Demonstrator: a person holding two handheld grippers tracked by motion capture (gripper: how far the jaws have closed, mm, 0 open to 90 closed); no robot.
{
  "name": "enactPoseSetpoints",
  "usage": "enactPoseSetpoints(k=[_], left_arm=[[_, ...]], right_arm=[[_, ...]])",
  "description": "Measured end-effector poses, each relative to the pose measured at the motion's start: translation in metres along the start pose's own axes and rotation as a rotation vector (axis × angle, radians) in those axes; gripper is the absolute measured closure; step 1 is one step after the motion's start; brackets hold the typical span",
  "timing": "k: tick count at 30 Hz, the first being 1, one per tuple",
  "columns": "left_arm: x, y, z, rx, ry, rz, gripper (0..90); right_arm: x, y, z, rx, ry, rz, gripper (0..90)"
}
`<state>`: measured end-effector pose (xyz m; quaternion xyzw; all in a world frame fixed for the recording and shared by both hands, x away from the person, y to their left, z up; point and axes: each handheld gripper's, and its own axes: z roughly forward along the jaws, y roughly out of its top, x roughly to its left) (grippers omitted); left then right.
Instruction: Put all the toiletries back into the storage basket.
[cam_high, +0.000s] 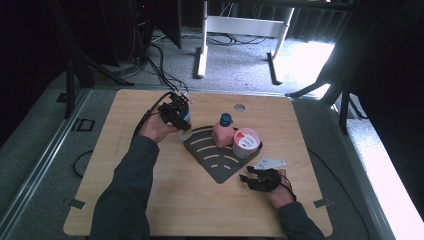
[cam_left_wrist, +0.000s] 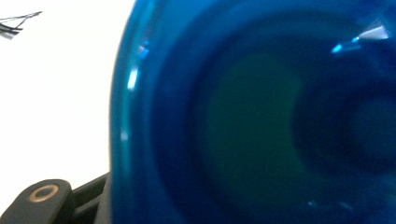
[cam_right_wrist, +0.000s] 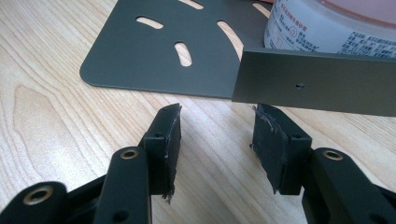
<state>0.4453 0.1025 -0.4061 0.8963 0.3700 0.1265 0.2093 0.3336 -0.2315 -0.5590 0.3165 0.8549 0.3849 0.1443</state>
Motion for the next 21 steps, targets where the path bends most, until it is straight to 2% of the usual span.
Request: enactPoseSetpoints(k=[14, 21], left_arm=[[-0.007, 0.008, 0.011, 0.007, -0.010, 0.019, 55.2], [-0.009, 0.012, 0.017, 0.002, -0.026, 0.010, 55.2]], right_arm=[[0.000, 0.000, 0.000, 0.001, 0.002, 0.002, 51.4], [0.000, 0.000, 0.000, 0.001, 0.003, 0.001, 51.4]])
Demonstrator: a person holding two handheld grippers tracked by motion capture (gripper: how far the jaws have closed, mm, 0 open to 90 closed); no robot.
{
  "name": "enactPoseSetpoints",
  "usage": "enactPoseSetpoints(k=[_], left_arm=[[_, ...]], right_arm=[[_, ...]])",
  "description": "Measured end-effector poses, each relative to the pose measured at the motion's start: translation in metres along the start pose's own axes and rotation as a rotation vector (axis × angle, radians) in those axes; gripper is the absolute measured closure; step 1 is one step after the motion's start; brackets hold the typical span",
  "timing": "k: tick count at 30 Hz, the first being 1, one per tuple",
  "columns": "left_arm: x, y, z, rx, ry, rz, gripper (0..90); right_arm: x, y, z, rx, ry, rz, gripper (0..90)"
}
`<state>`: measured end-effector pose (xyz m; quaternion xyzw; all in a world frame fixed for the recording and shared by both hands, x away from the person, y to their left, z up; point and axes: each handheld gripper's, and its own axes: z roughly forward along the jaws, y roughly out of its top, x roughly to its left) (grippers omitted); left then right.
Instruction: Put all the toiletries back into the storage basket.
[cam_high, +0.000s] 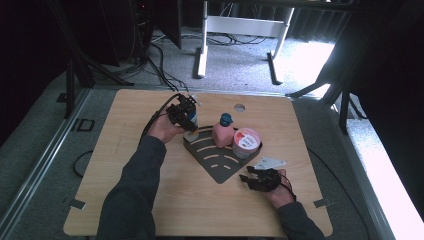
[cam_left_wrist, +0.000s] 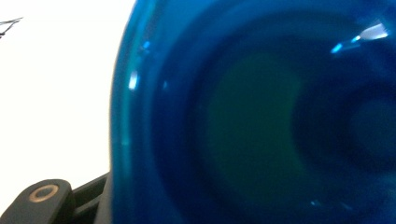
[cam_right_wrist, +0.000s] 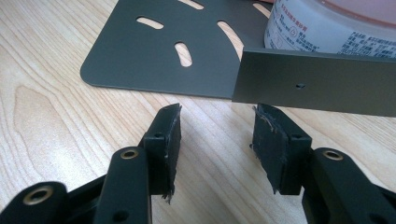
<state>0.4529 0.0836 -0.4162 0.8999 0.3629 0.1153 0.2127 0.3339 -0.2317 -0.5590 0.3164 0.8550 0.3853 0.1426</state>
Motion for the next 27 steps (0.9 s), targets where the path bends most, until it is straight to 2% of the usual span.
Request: enactPoseSetpoints(k=[27], left_arm=[[-0.009, 0.012, 0.017, -0.011, 0.001, 0.002, 55.2]], right_arm=[[0.000, 0.000, 0.000, 0.001, -0.001, -0.002, 51.4]])
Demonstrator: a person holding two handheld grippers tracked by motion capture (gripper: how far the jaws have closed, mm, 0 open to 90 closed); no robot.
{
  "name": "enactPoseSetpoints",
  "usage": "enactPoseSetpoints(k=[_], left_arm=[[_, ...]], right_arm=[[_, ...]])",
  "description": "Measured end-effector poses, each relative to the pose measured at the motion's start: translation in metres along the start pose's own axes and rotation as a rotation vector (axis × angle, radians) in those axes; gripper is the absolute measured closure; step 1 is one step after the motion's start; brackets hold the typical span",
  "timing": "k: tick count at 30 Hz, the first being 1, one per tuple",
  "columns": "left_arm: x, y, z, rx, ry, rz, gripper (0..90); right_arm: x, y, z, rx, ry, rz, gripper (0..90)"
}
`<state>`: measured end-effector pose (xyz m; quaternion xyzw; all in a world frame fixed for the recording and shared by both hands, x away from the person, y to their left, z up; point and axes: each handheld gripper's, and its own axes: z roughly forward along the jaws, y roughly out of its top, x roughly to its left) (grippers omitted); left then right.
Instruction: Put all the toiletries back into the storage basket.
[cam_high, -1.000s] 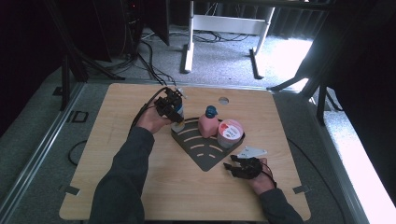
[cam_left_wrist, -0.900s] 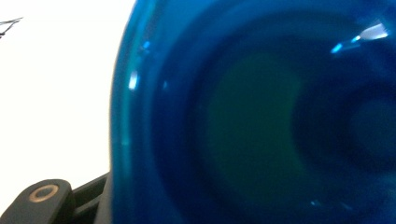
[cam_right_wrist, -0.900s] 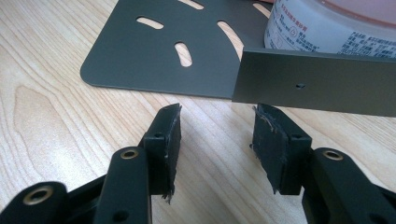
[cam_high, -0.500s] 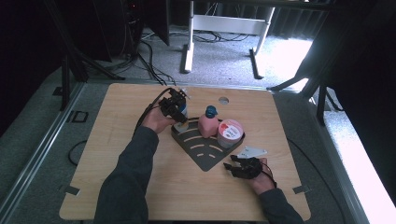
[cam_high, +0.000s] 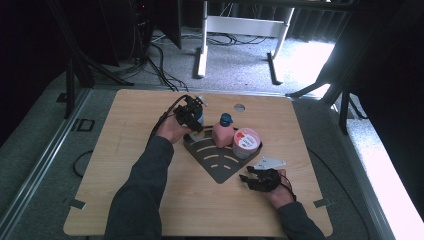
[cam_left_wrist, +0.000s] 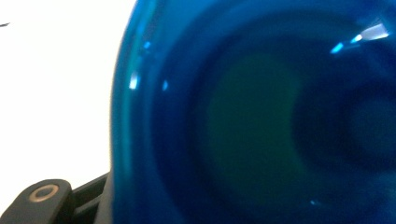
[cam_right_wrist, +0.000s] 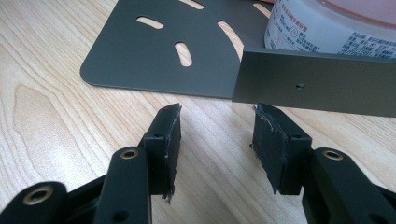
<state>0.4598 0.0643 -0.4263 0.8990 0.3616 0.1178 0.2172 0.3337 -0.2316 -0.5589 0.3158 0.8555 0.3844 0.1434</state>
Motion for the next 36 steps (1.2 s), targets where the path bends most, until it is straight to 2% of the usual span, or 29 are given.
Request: enactPoseSetpoints(k=[8, 12, 36], left_arm=[[-0.002, 0.002, 0.006, 0.003, 0.005, 0.001, 55.2], [-0.003, 0.004, 0.010, -0.008, 0.025, 0.000, 55.2], [-0.002, 0.008, 0.028, -0.002, 0.028, -0.013, 55.1]], right_arm=[[0.000, 0.000, 0.000, -0.001, 0.002, 0.000, 51.4], [0.000, 0.000, 0.000, -0.001, 0.002, 0.000, 51.4], [-0.001, 0.000, 0.000, 0.000, 0.005, -0.002, 51.4]])
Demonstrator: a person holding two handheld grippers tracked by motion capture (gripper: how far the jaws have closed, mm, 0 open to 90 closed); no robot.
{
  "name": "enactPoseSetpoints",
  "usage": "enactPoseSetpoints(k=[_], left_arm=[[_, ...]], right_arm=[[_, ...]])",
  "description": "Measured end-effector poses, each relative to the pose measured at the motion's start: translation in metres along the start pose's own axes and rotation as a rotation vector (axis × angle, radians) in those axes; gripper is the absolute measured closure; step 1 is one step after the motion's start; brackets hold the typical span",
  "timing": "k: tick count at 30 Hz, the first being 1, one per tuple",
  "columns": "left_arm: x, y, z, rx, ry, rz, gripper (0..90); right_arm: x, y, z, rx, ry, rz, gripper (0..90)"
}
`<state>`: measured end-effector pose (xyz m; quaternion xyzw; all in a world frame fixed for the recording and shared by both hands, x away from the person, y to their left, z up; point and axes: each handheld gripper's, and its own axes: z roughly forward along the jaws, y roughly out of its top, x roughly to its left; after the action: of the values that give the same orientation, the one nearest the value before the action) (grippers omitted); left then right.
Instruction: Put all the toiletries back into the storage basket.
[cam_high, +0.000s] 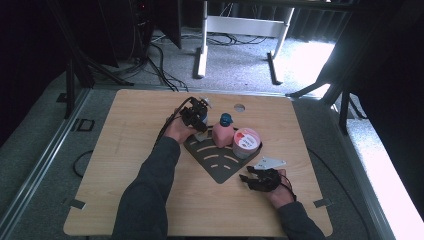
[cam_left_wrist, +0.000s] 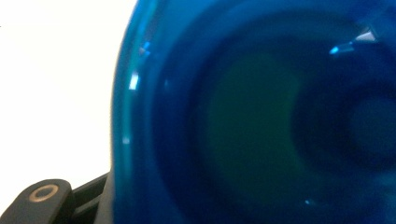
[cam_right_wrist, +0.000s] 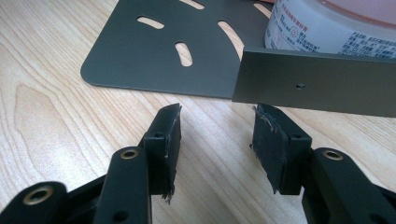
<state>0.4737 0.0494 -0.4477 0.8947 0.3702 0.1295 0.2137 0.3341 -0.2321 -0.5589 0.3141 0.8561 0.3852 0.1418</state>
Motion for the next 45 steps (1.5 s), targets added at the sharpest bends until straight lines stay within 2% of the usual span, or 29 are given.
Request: enactPoseSetpoints(k=[21, 32, 45], left_arm=[[0.001, 0.003, 0.008, -0.001, 0.003, -0.011, 55.1], [-0.003, 0.006, 0.014, 0.000, 0.001, -0.006, 55.0], [-0.002, 0.008, 0.017, -0.013, -0.010, -0.026, 54.8]], right_arm=[[0.000, 0.000, 0.000, -0.001, -0.001, -0.001, 51.4], [0.000, 0.000, 0.000, -0.001, -0.003, -0.001, 51.4], [0.000, 0.000, 0.000, 0.000, -0.002, -0.001, 51.4]])
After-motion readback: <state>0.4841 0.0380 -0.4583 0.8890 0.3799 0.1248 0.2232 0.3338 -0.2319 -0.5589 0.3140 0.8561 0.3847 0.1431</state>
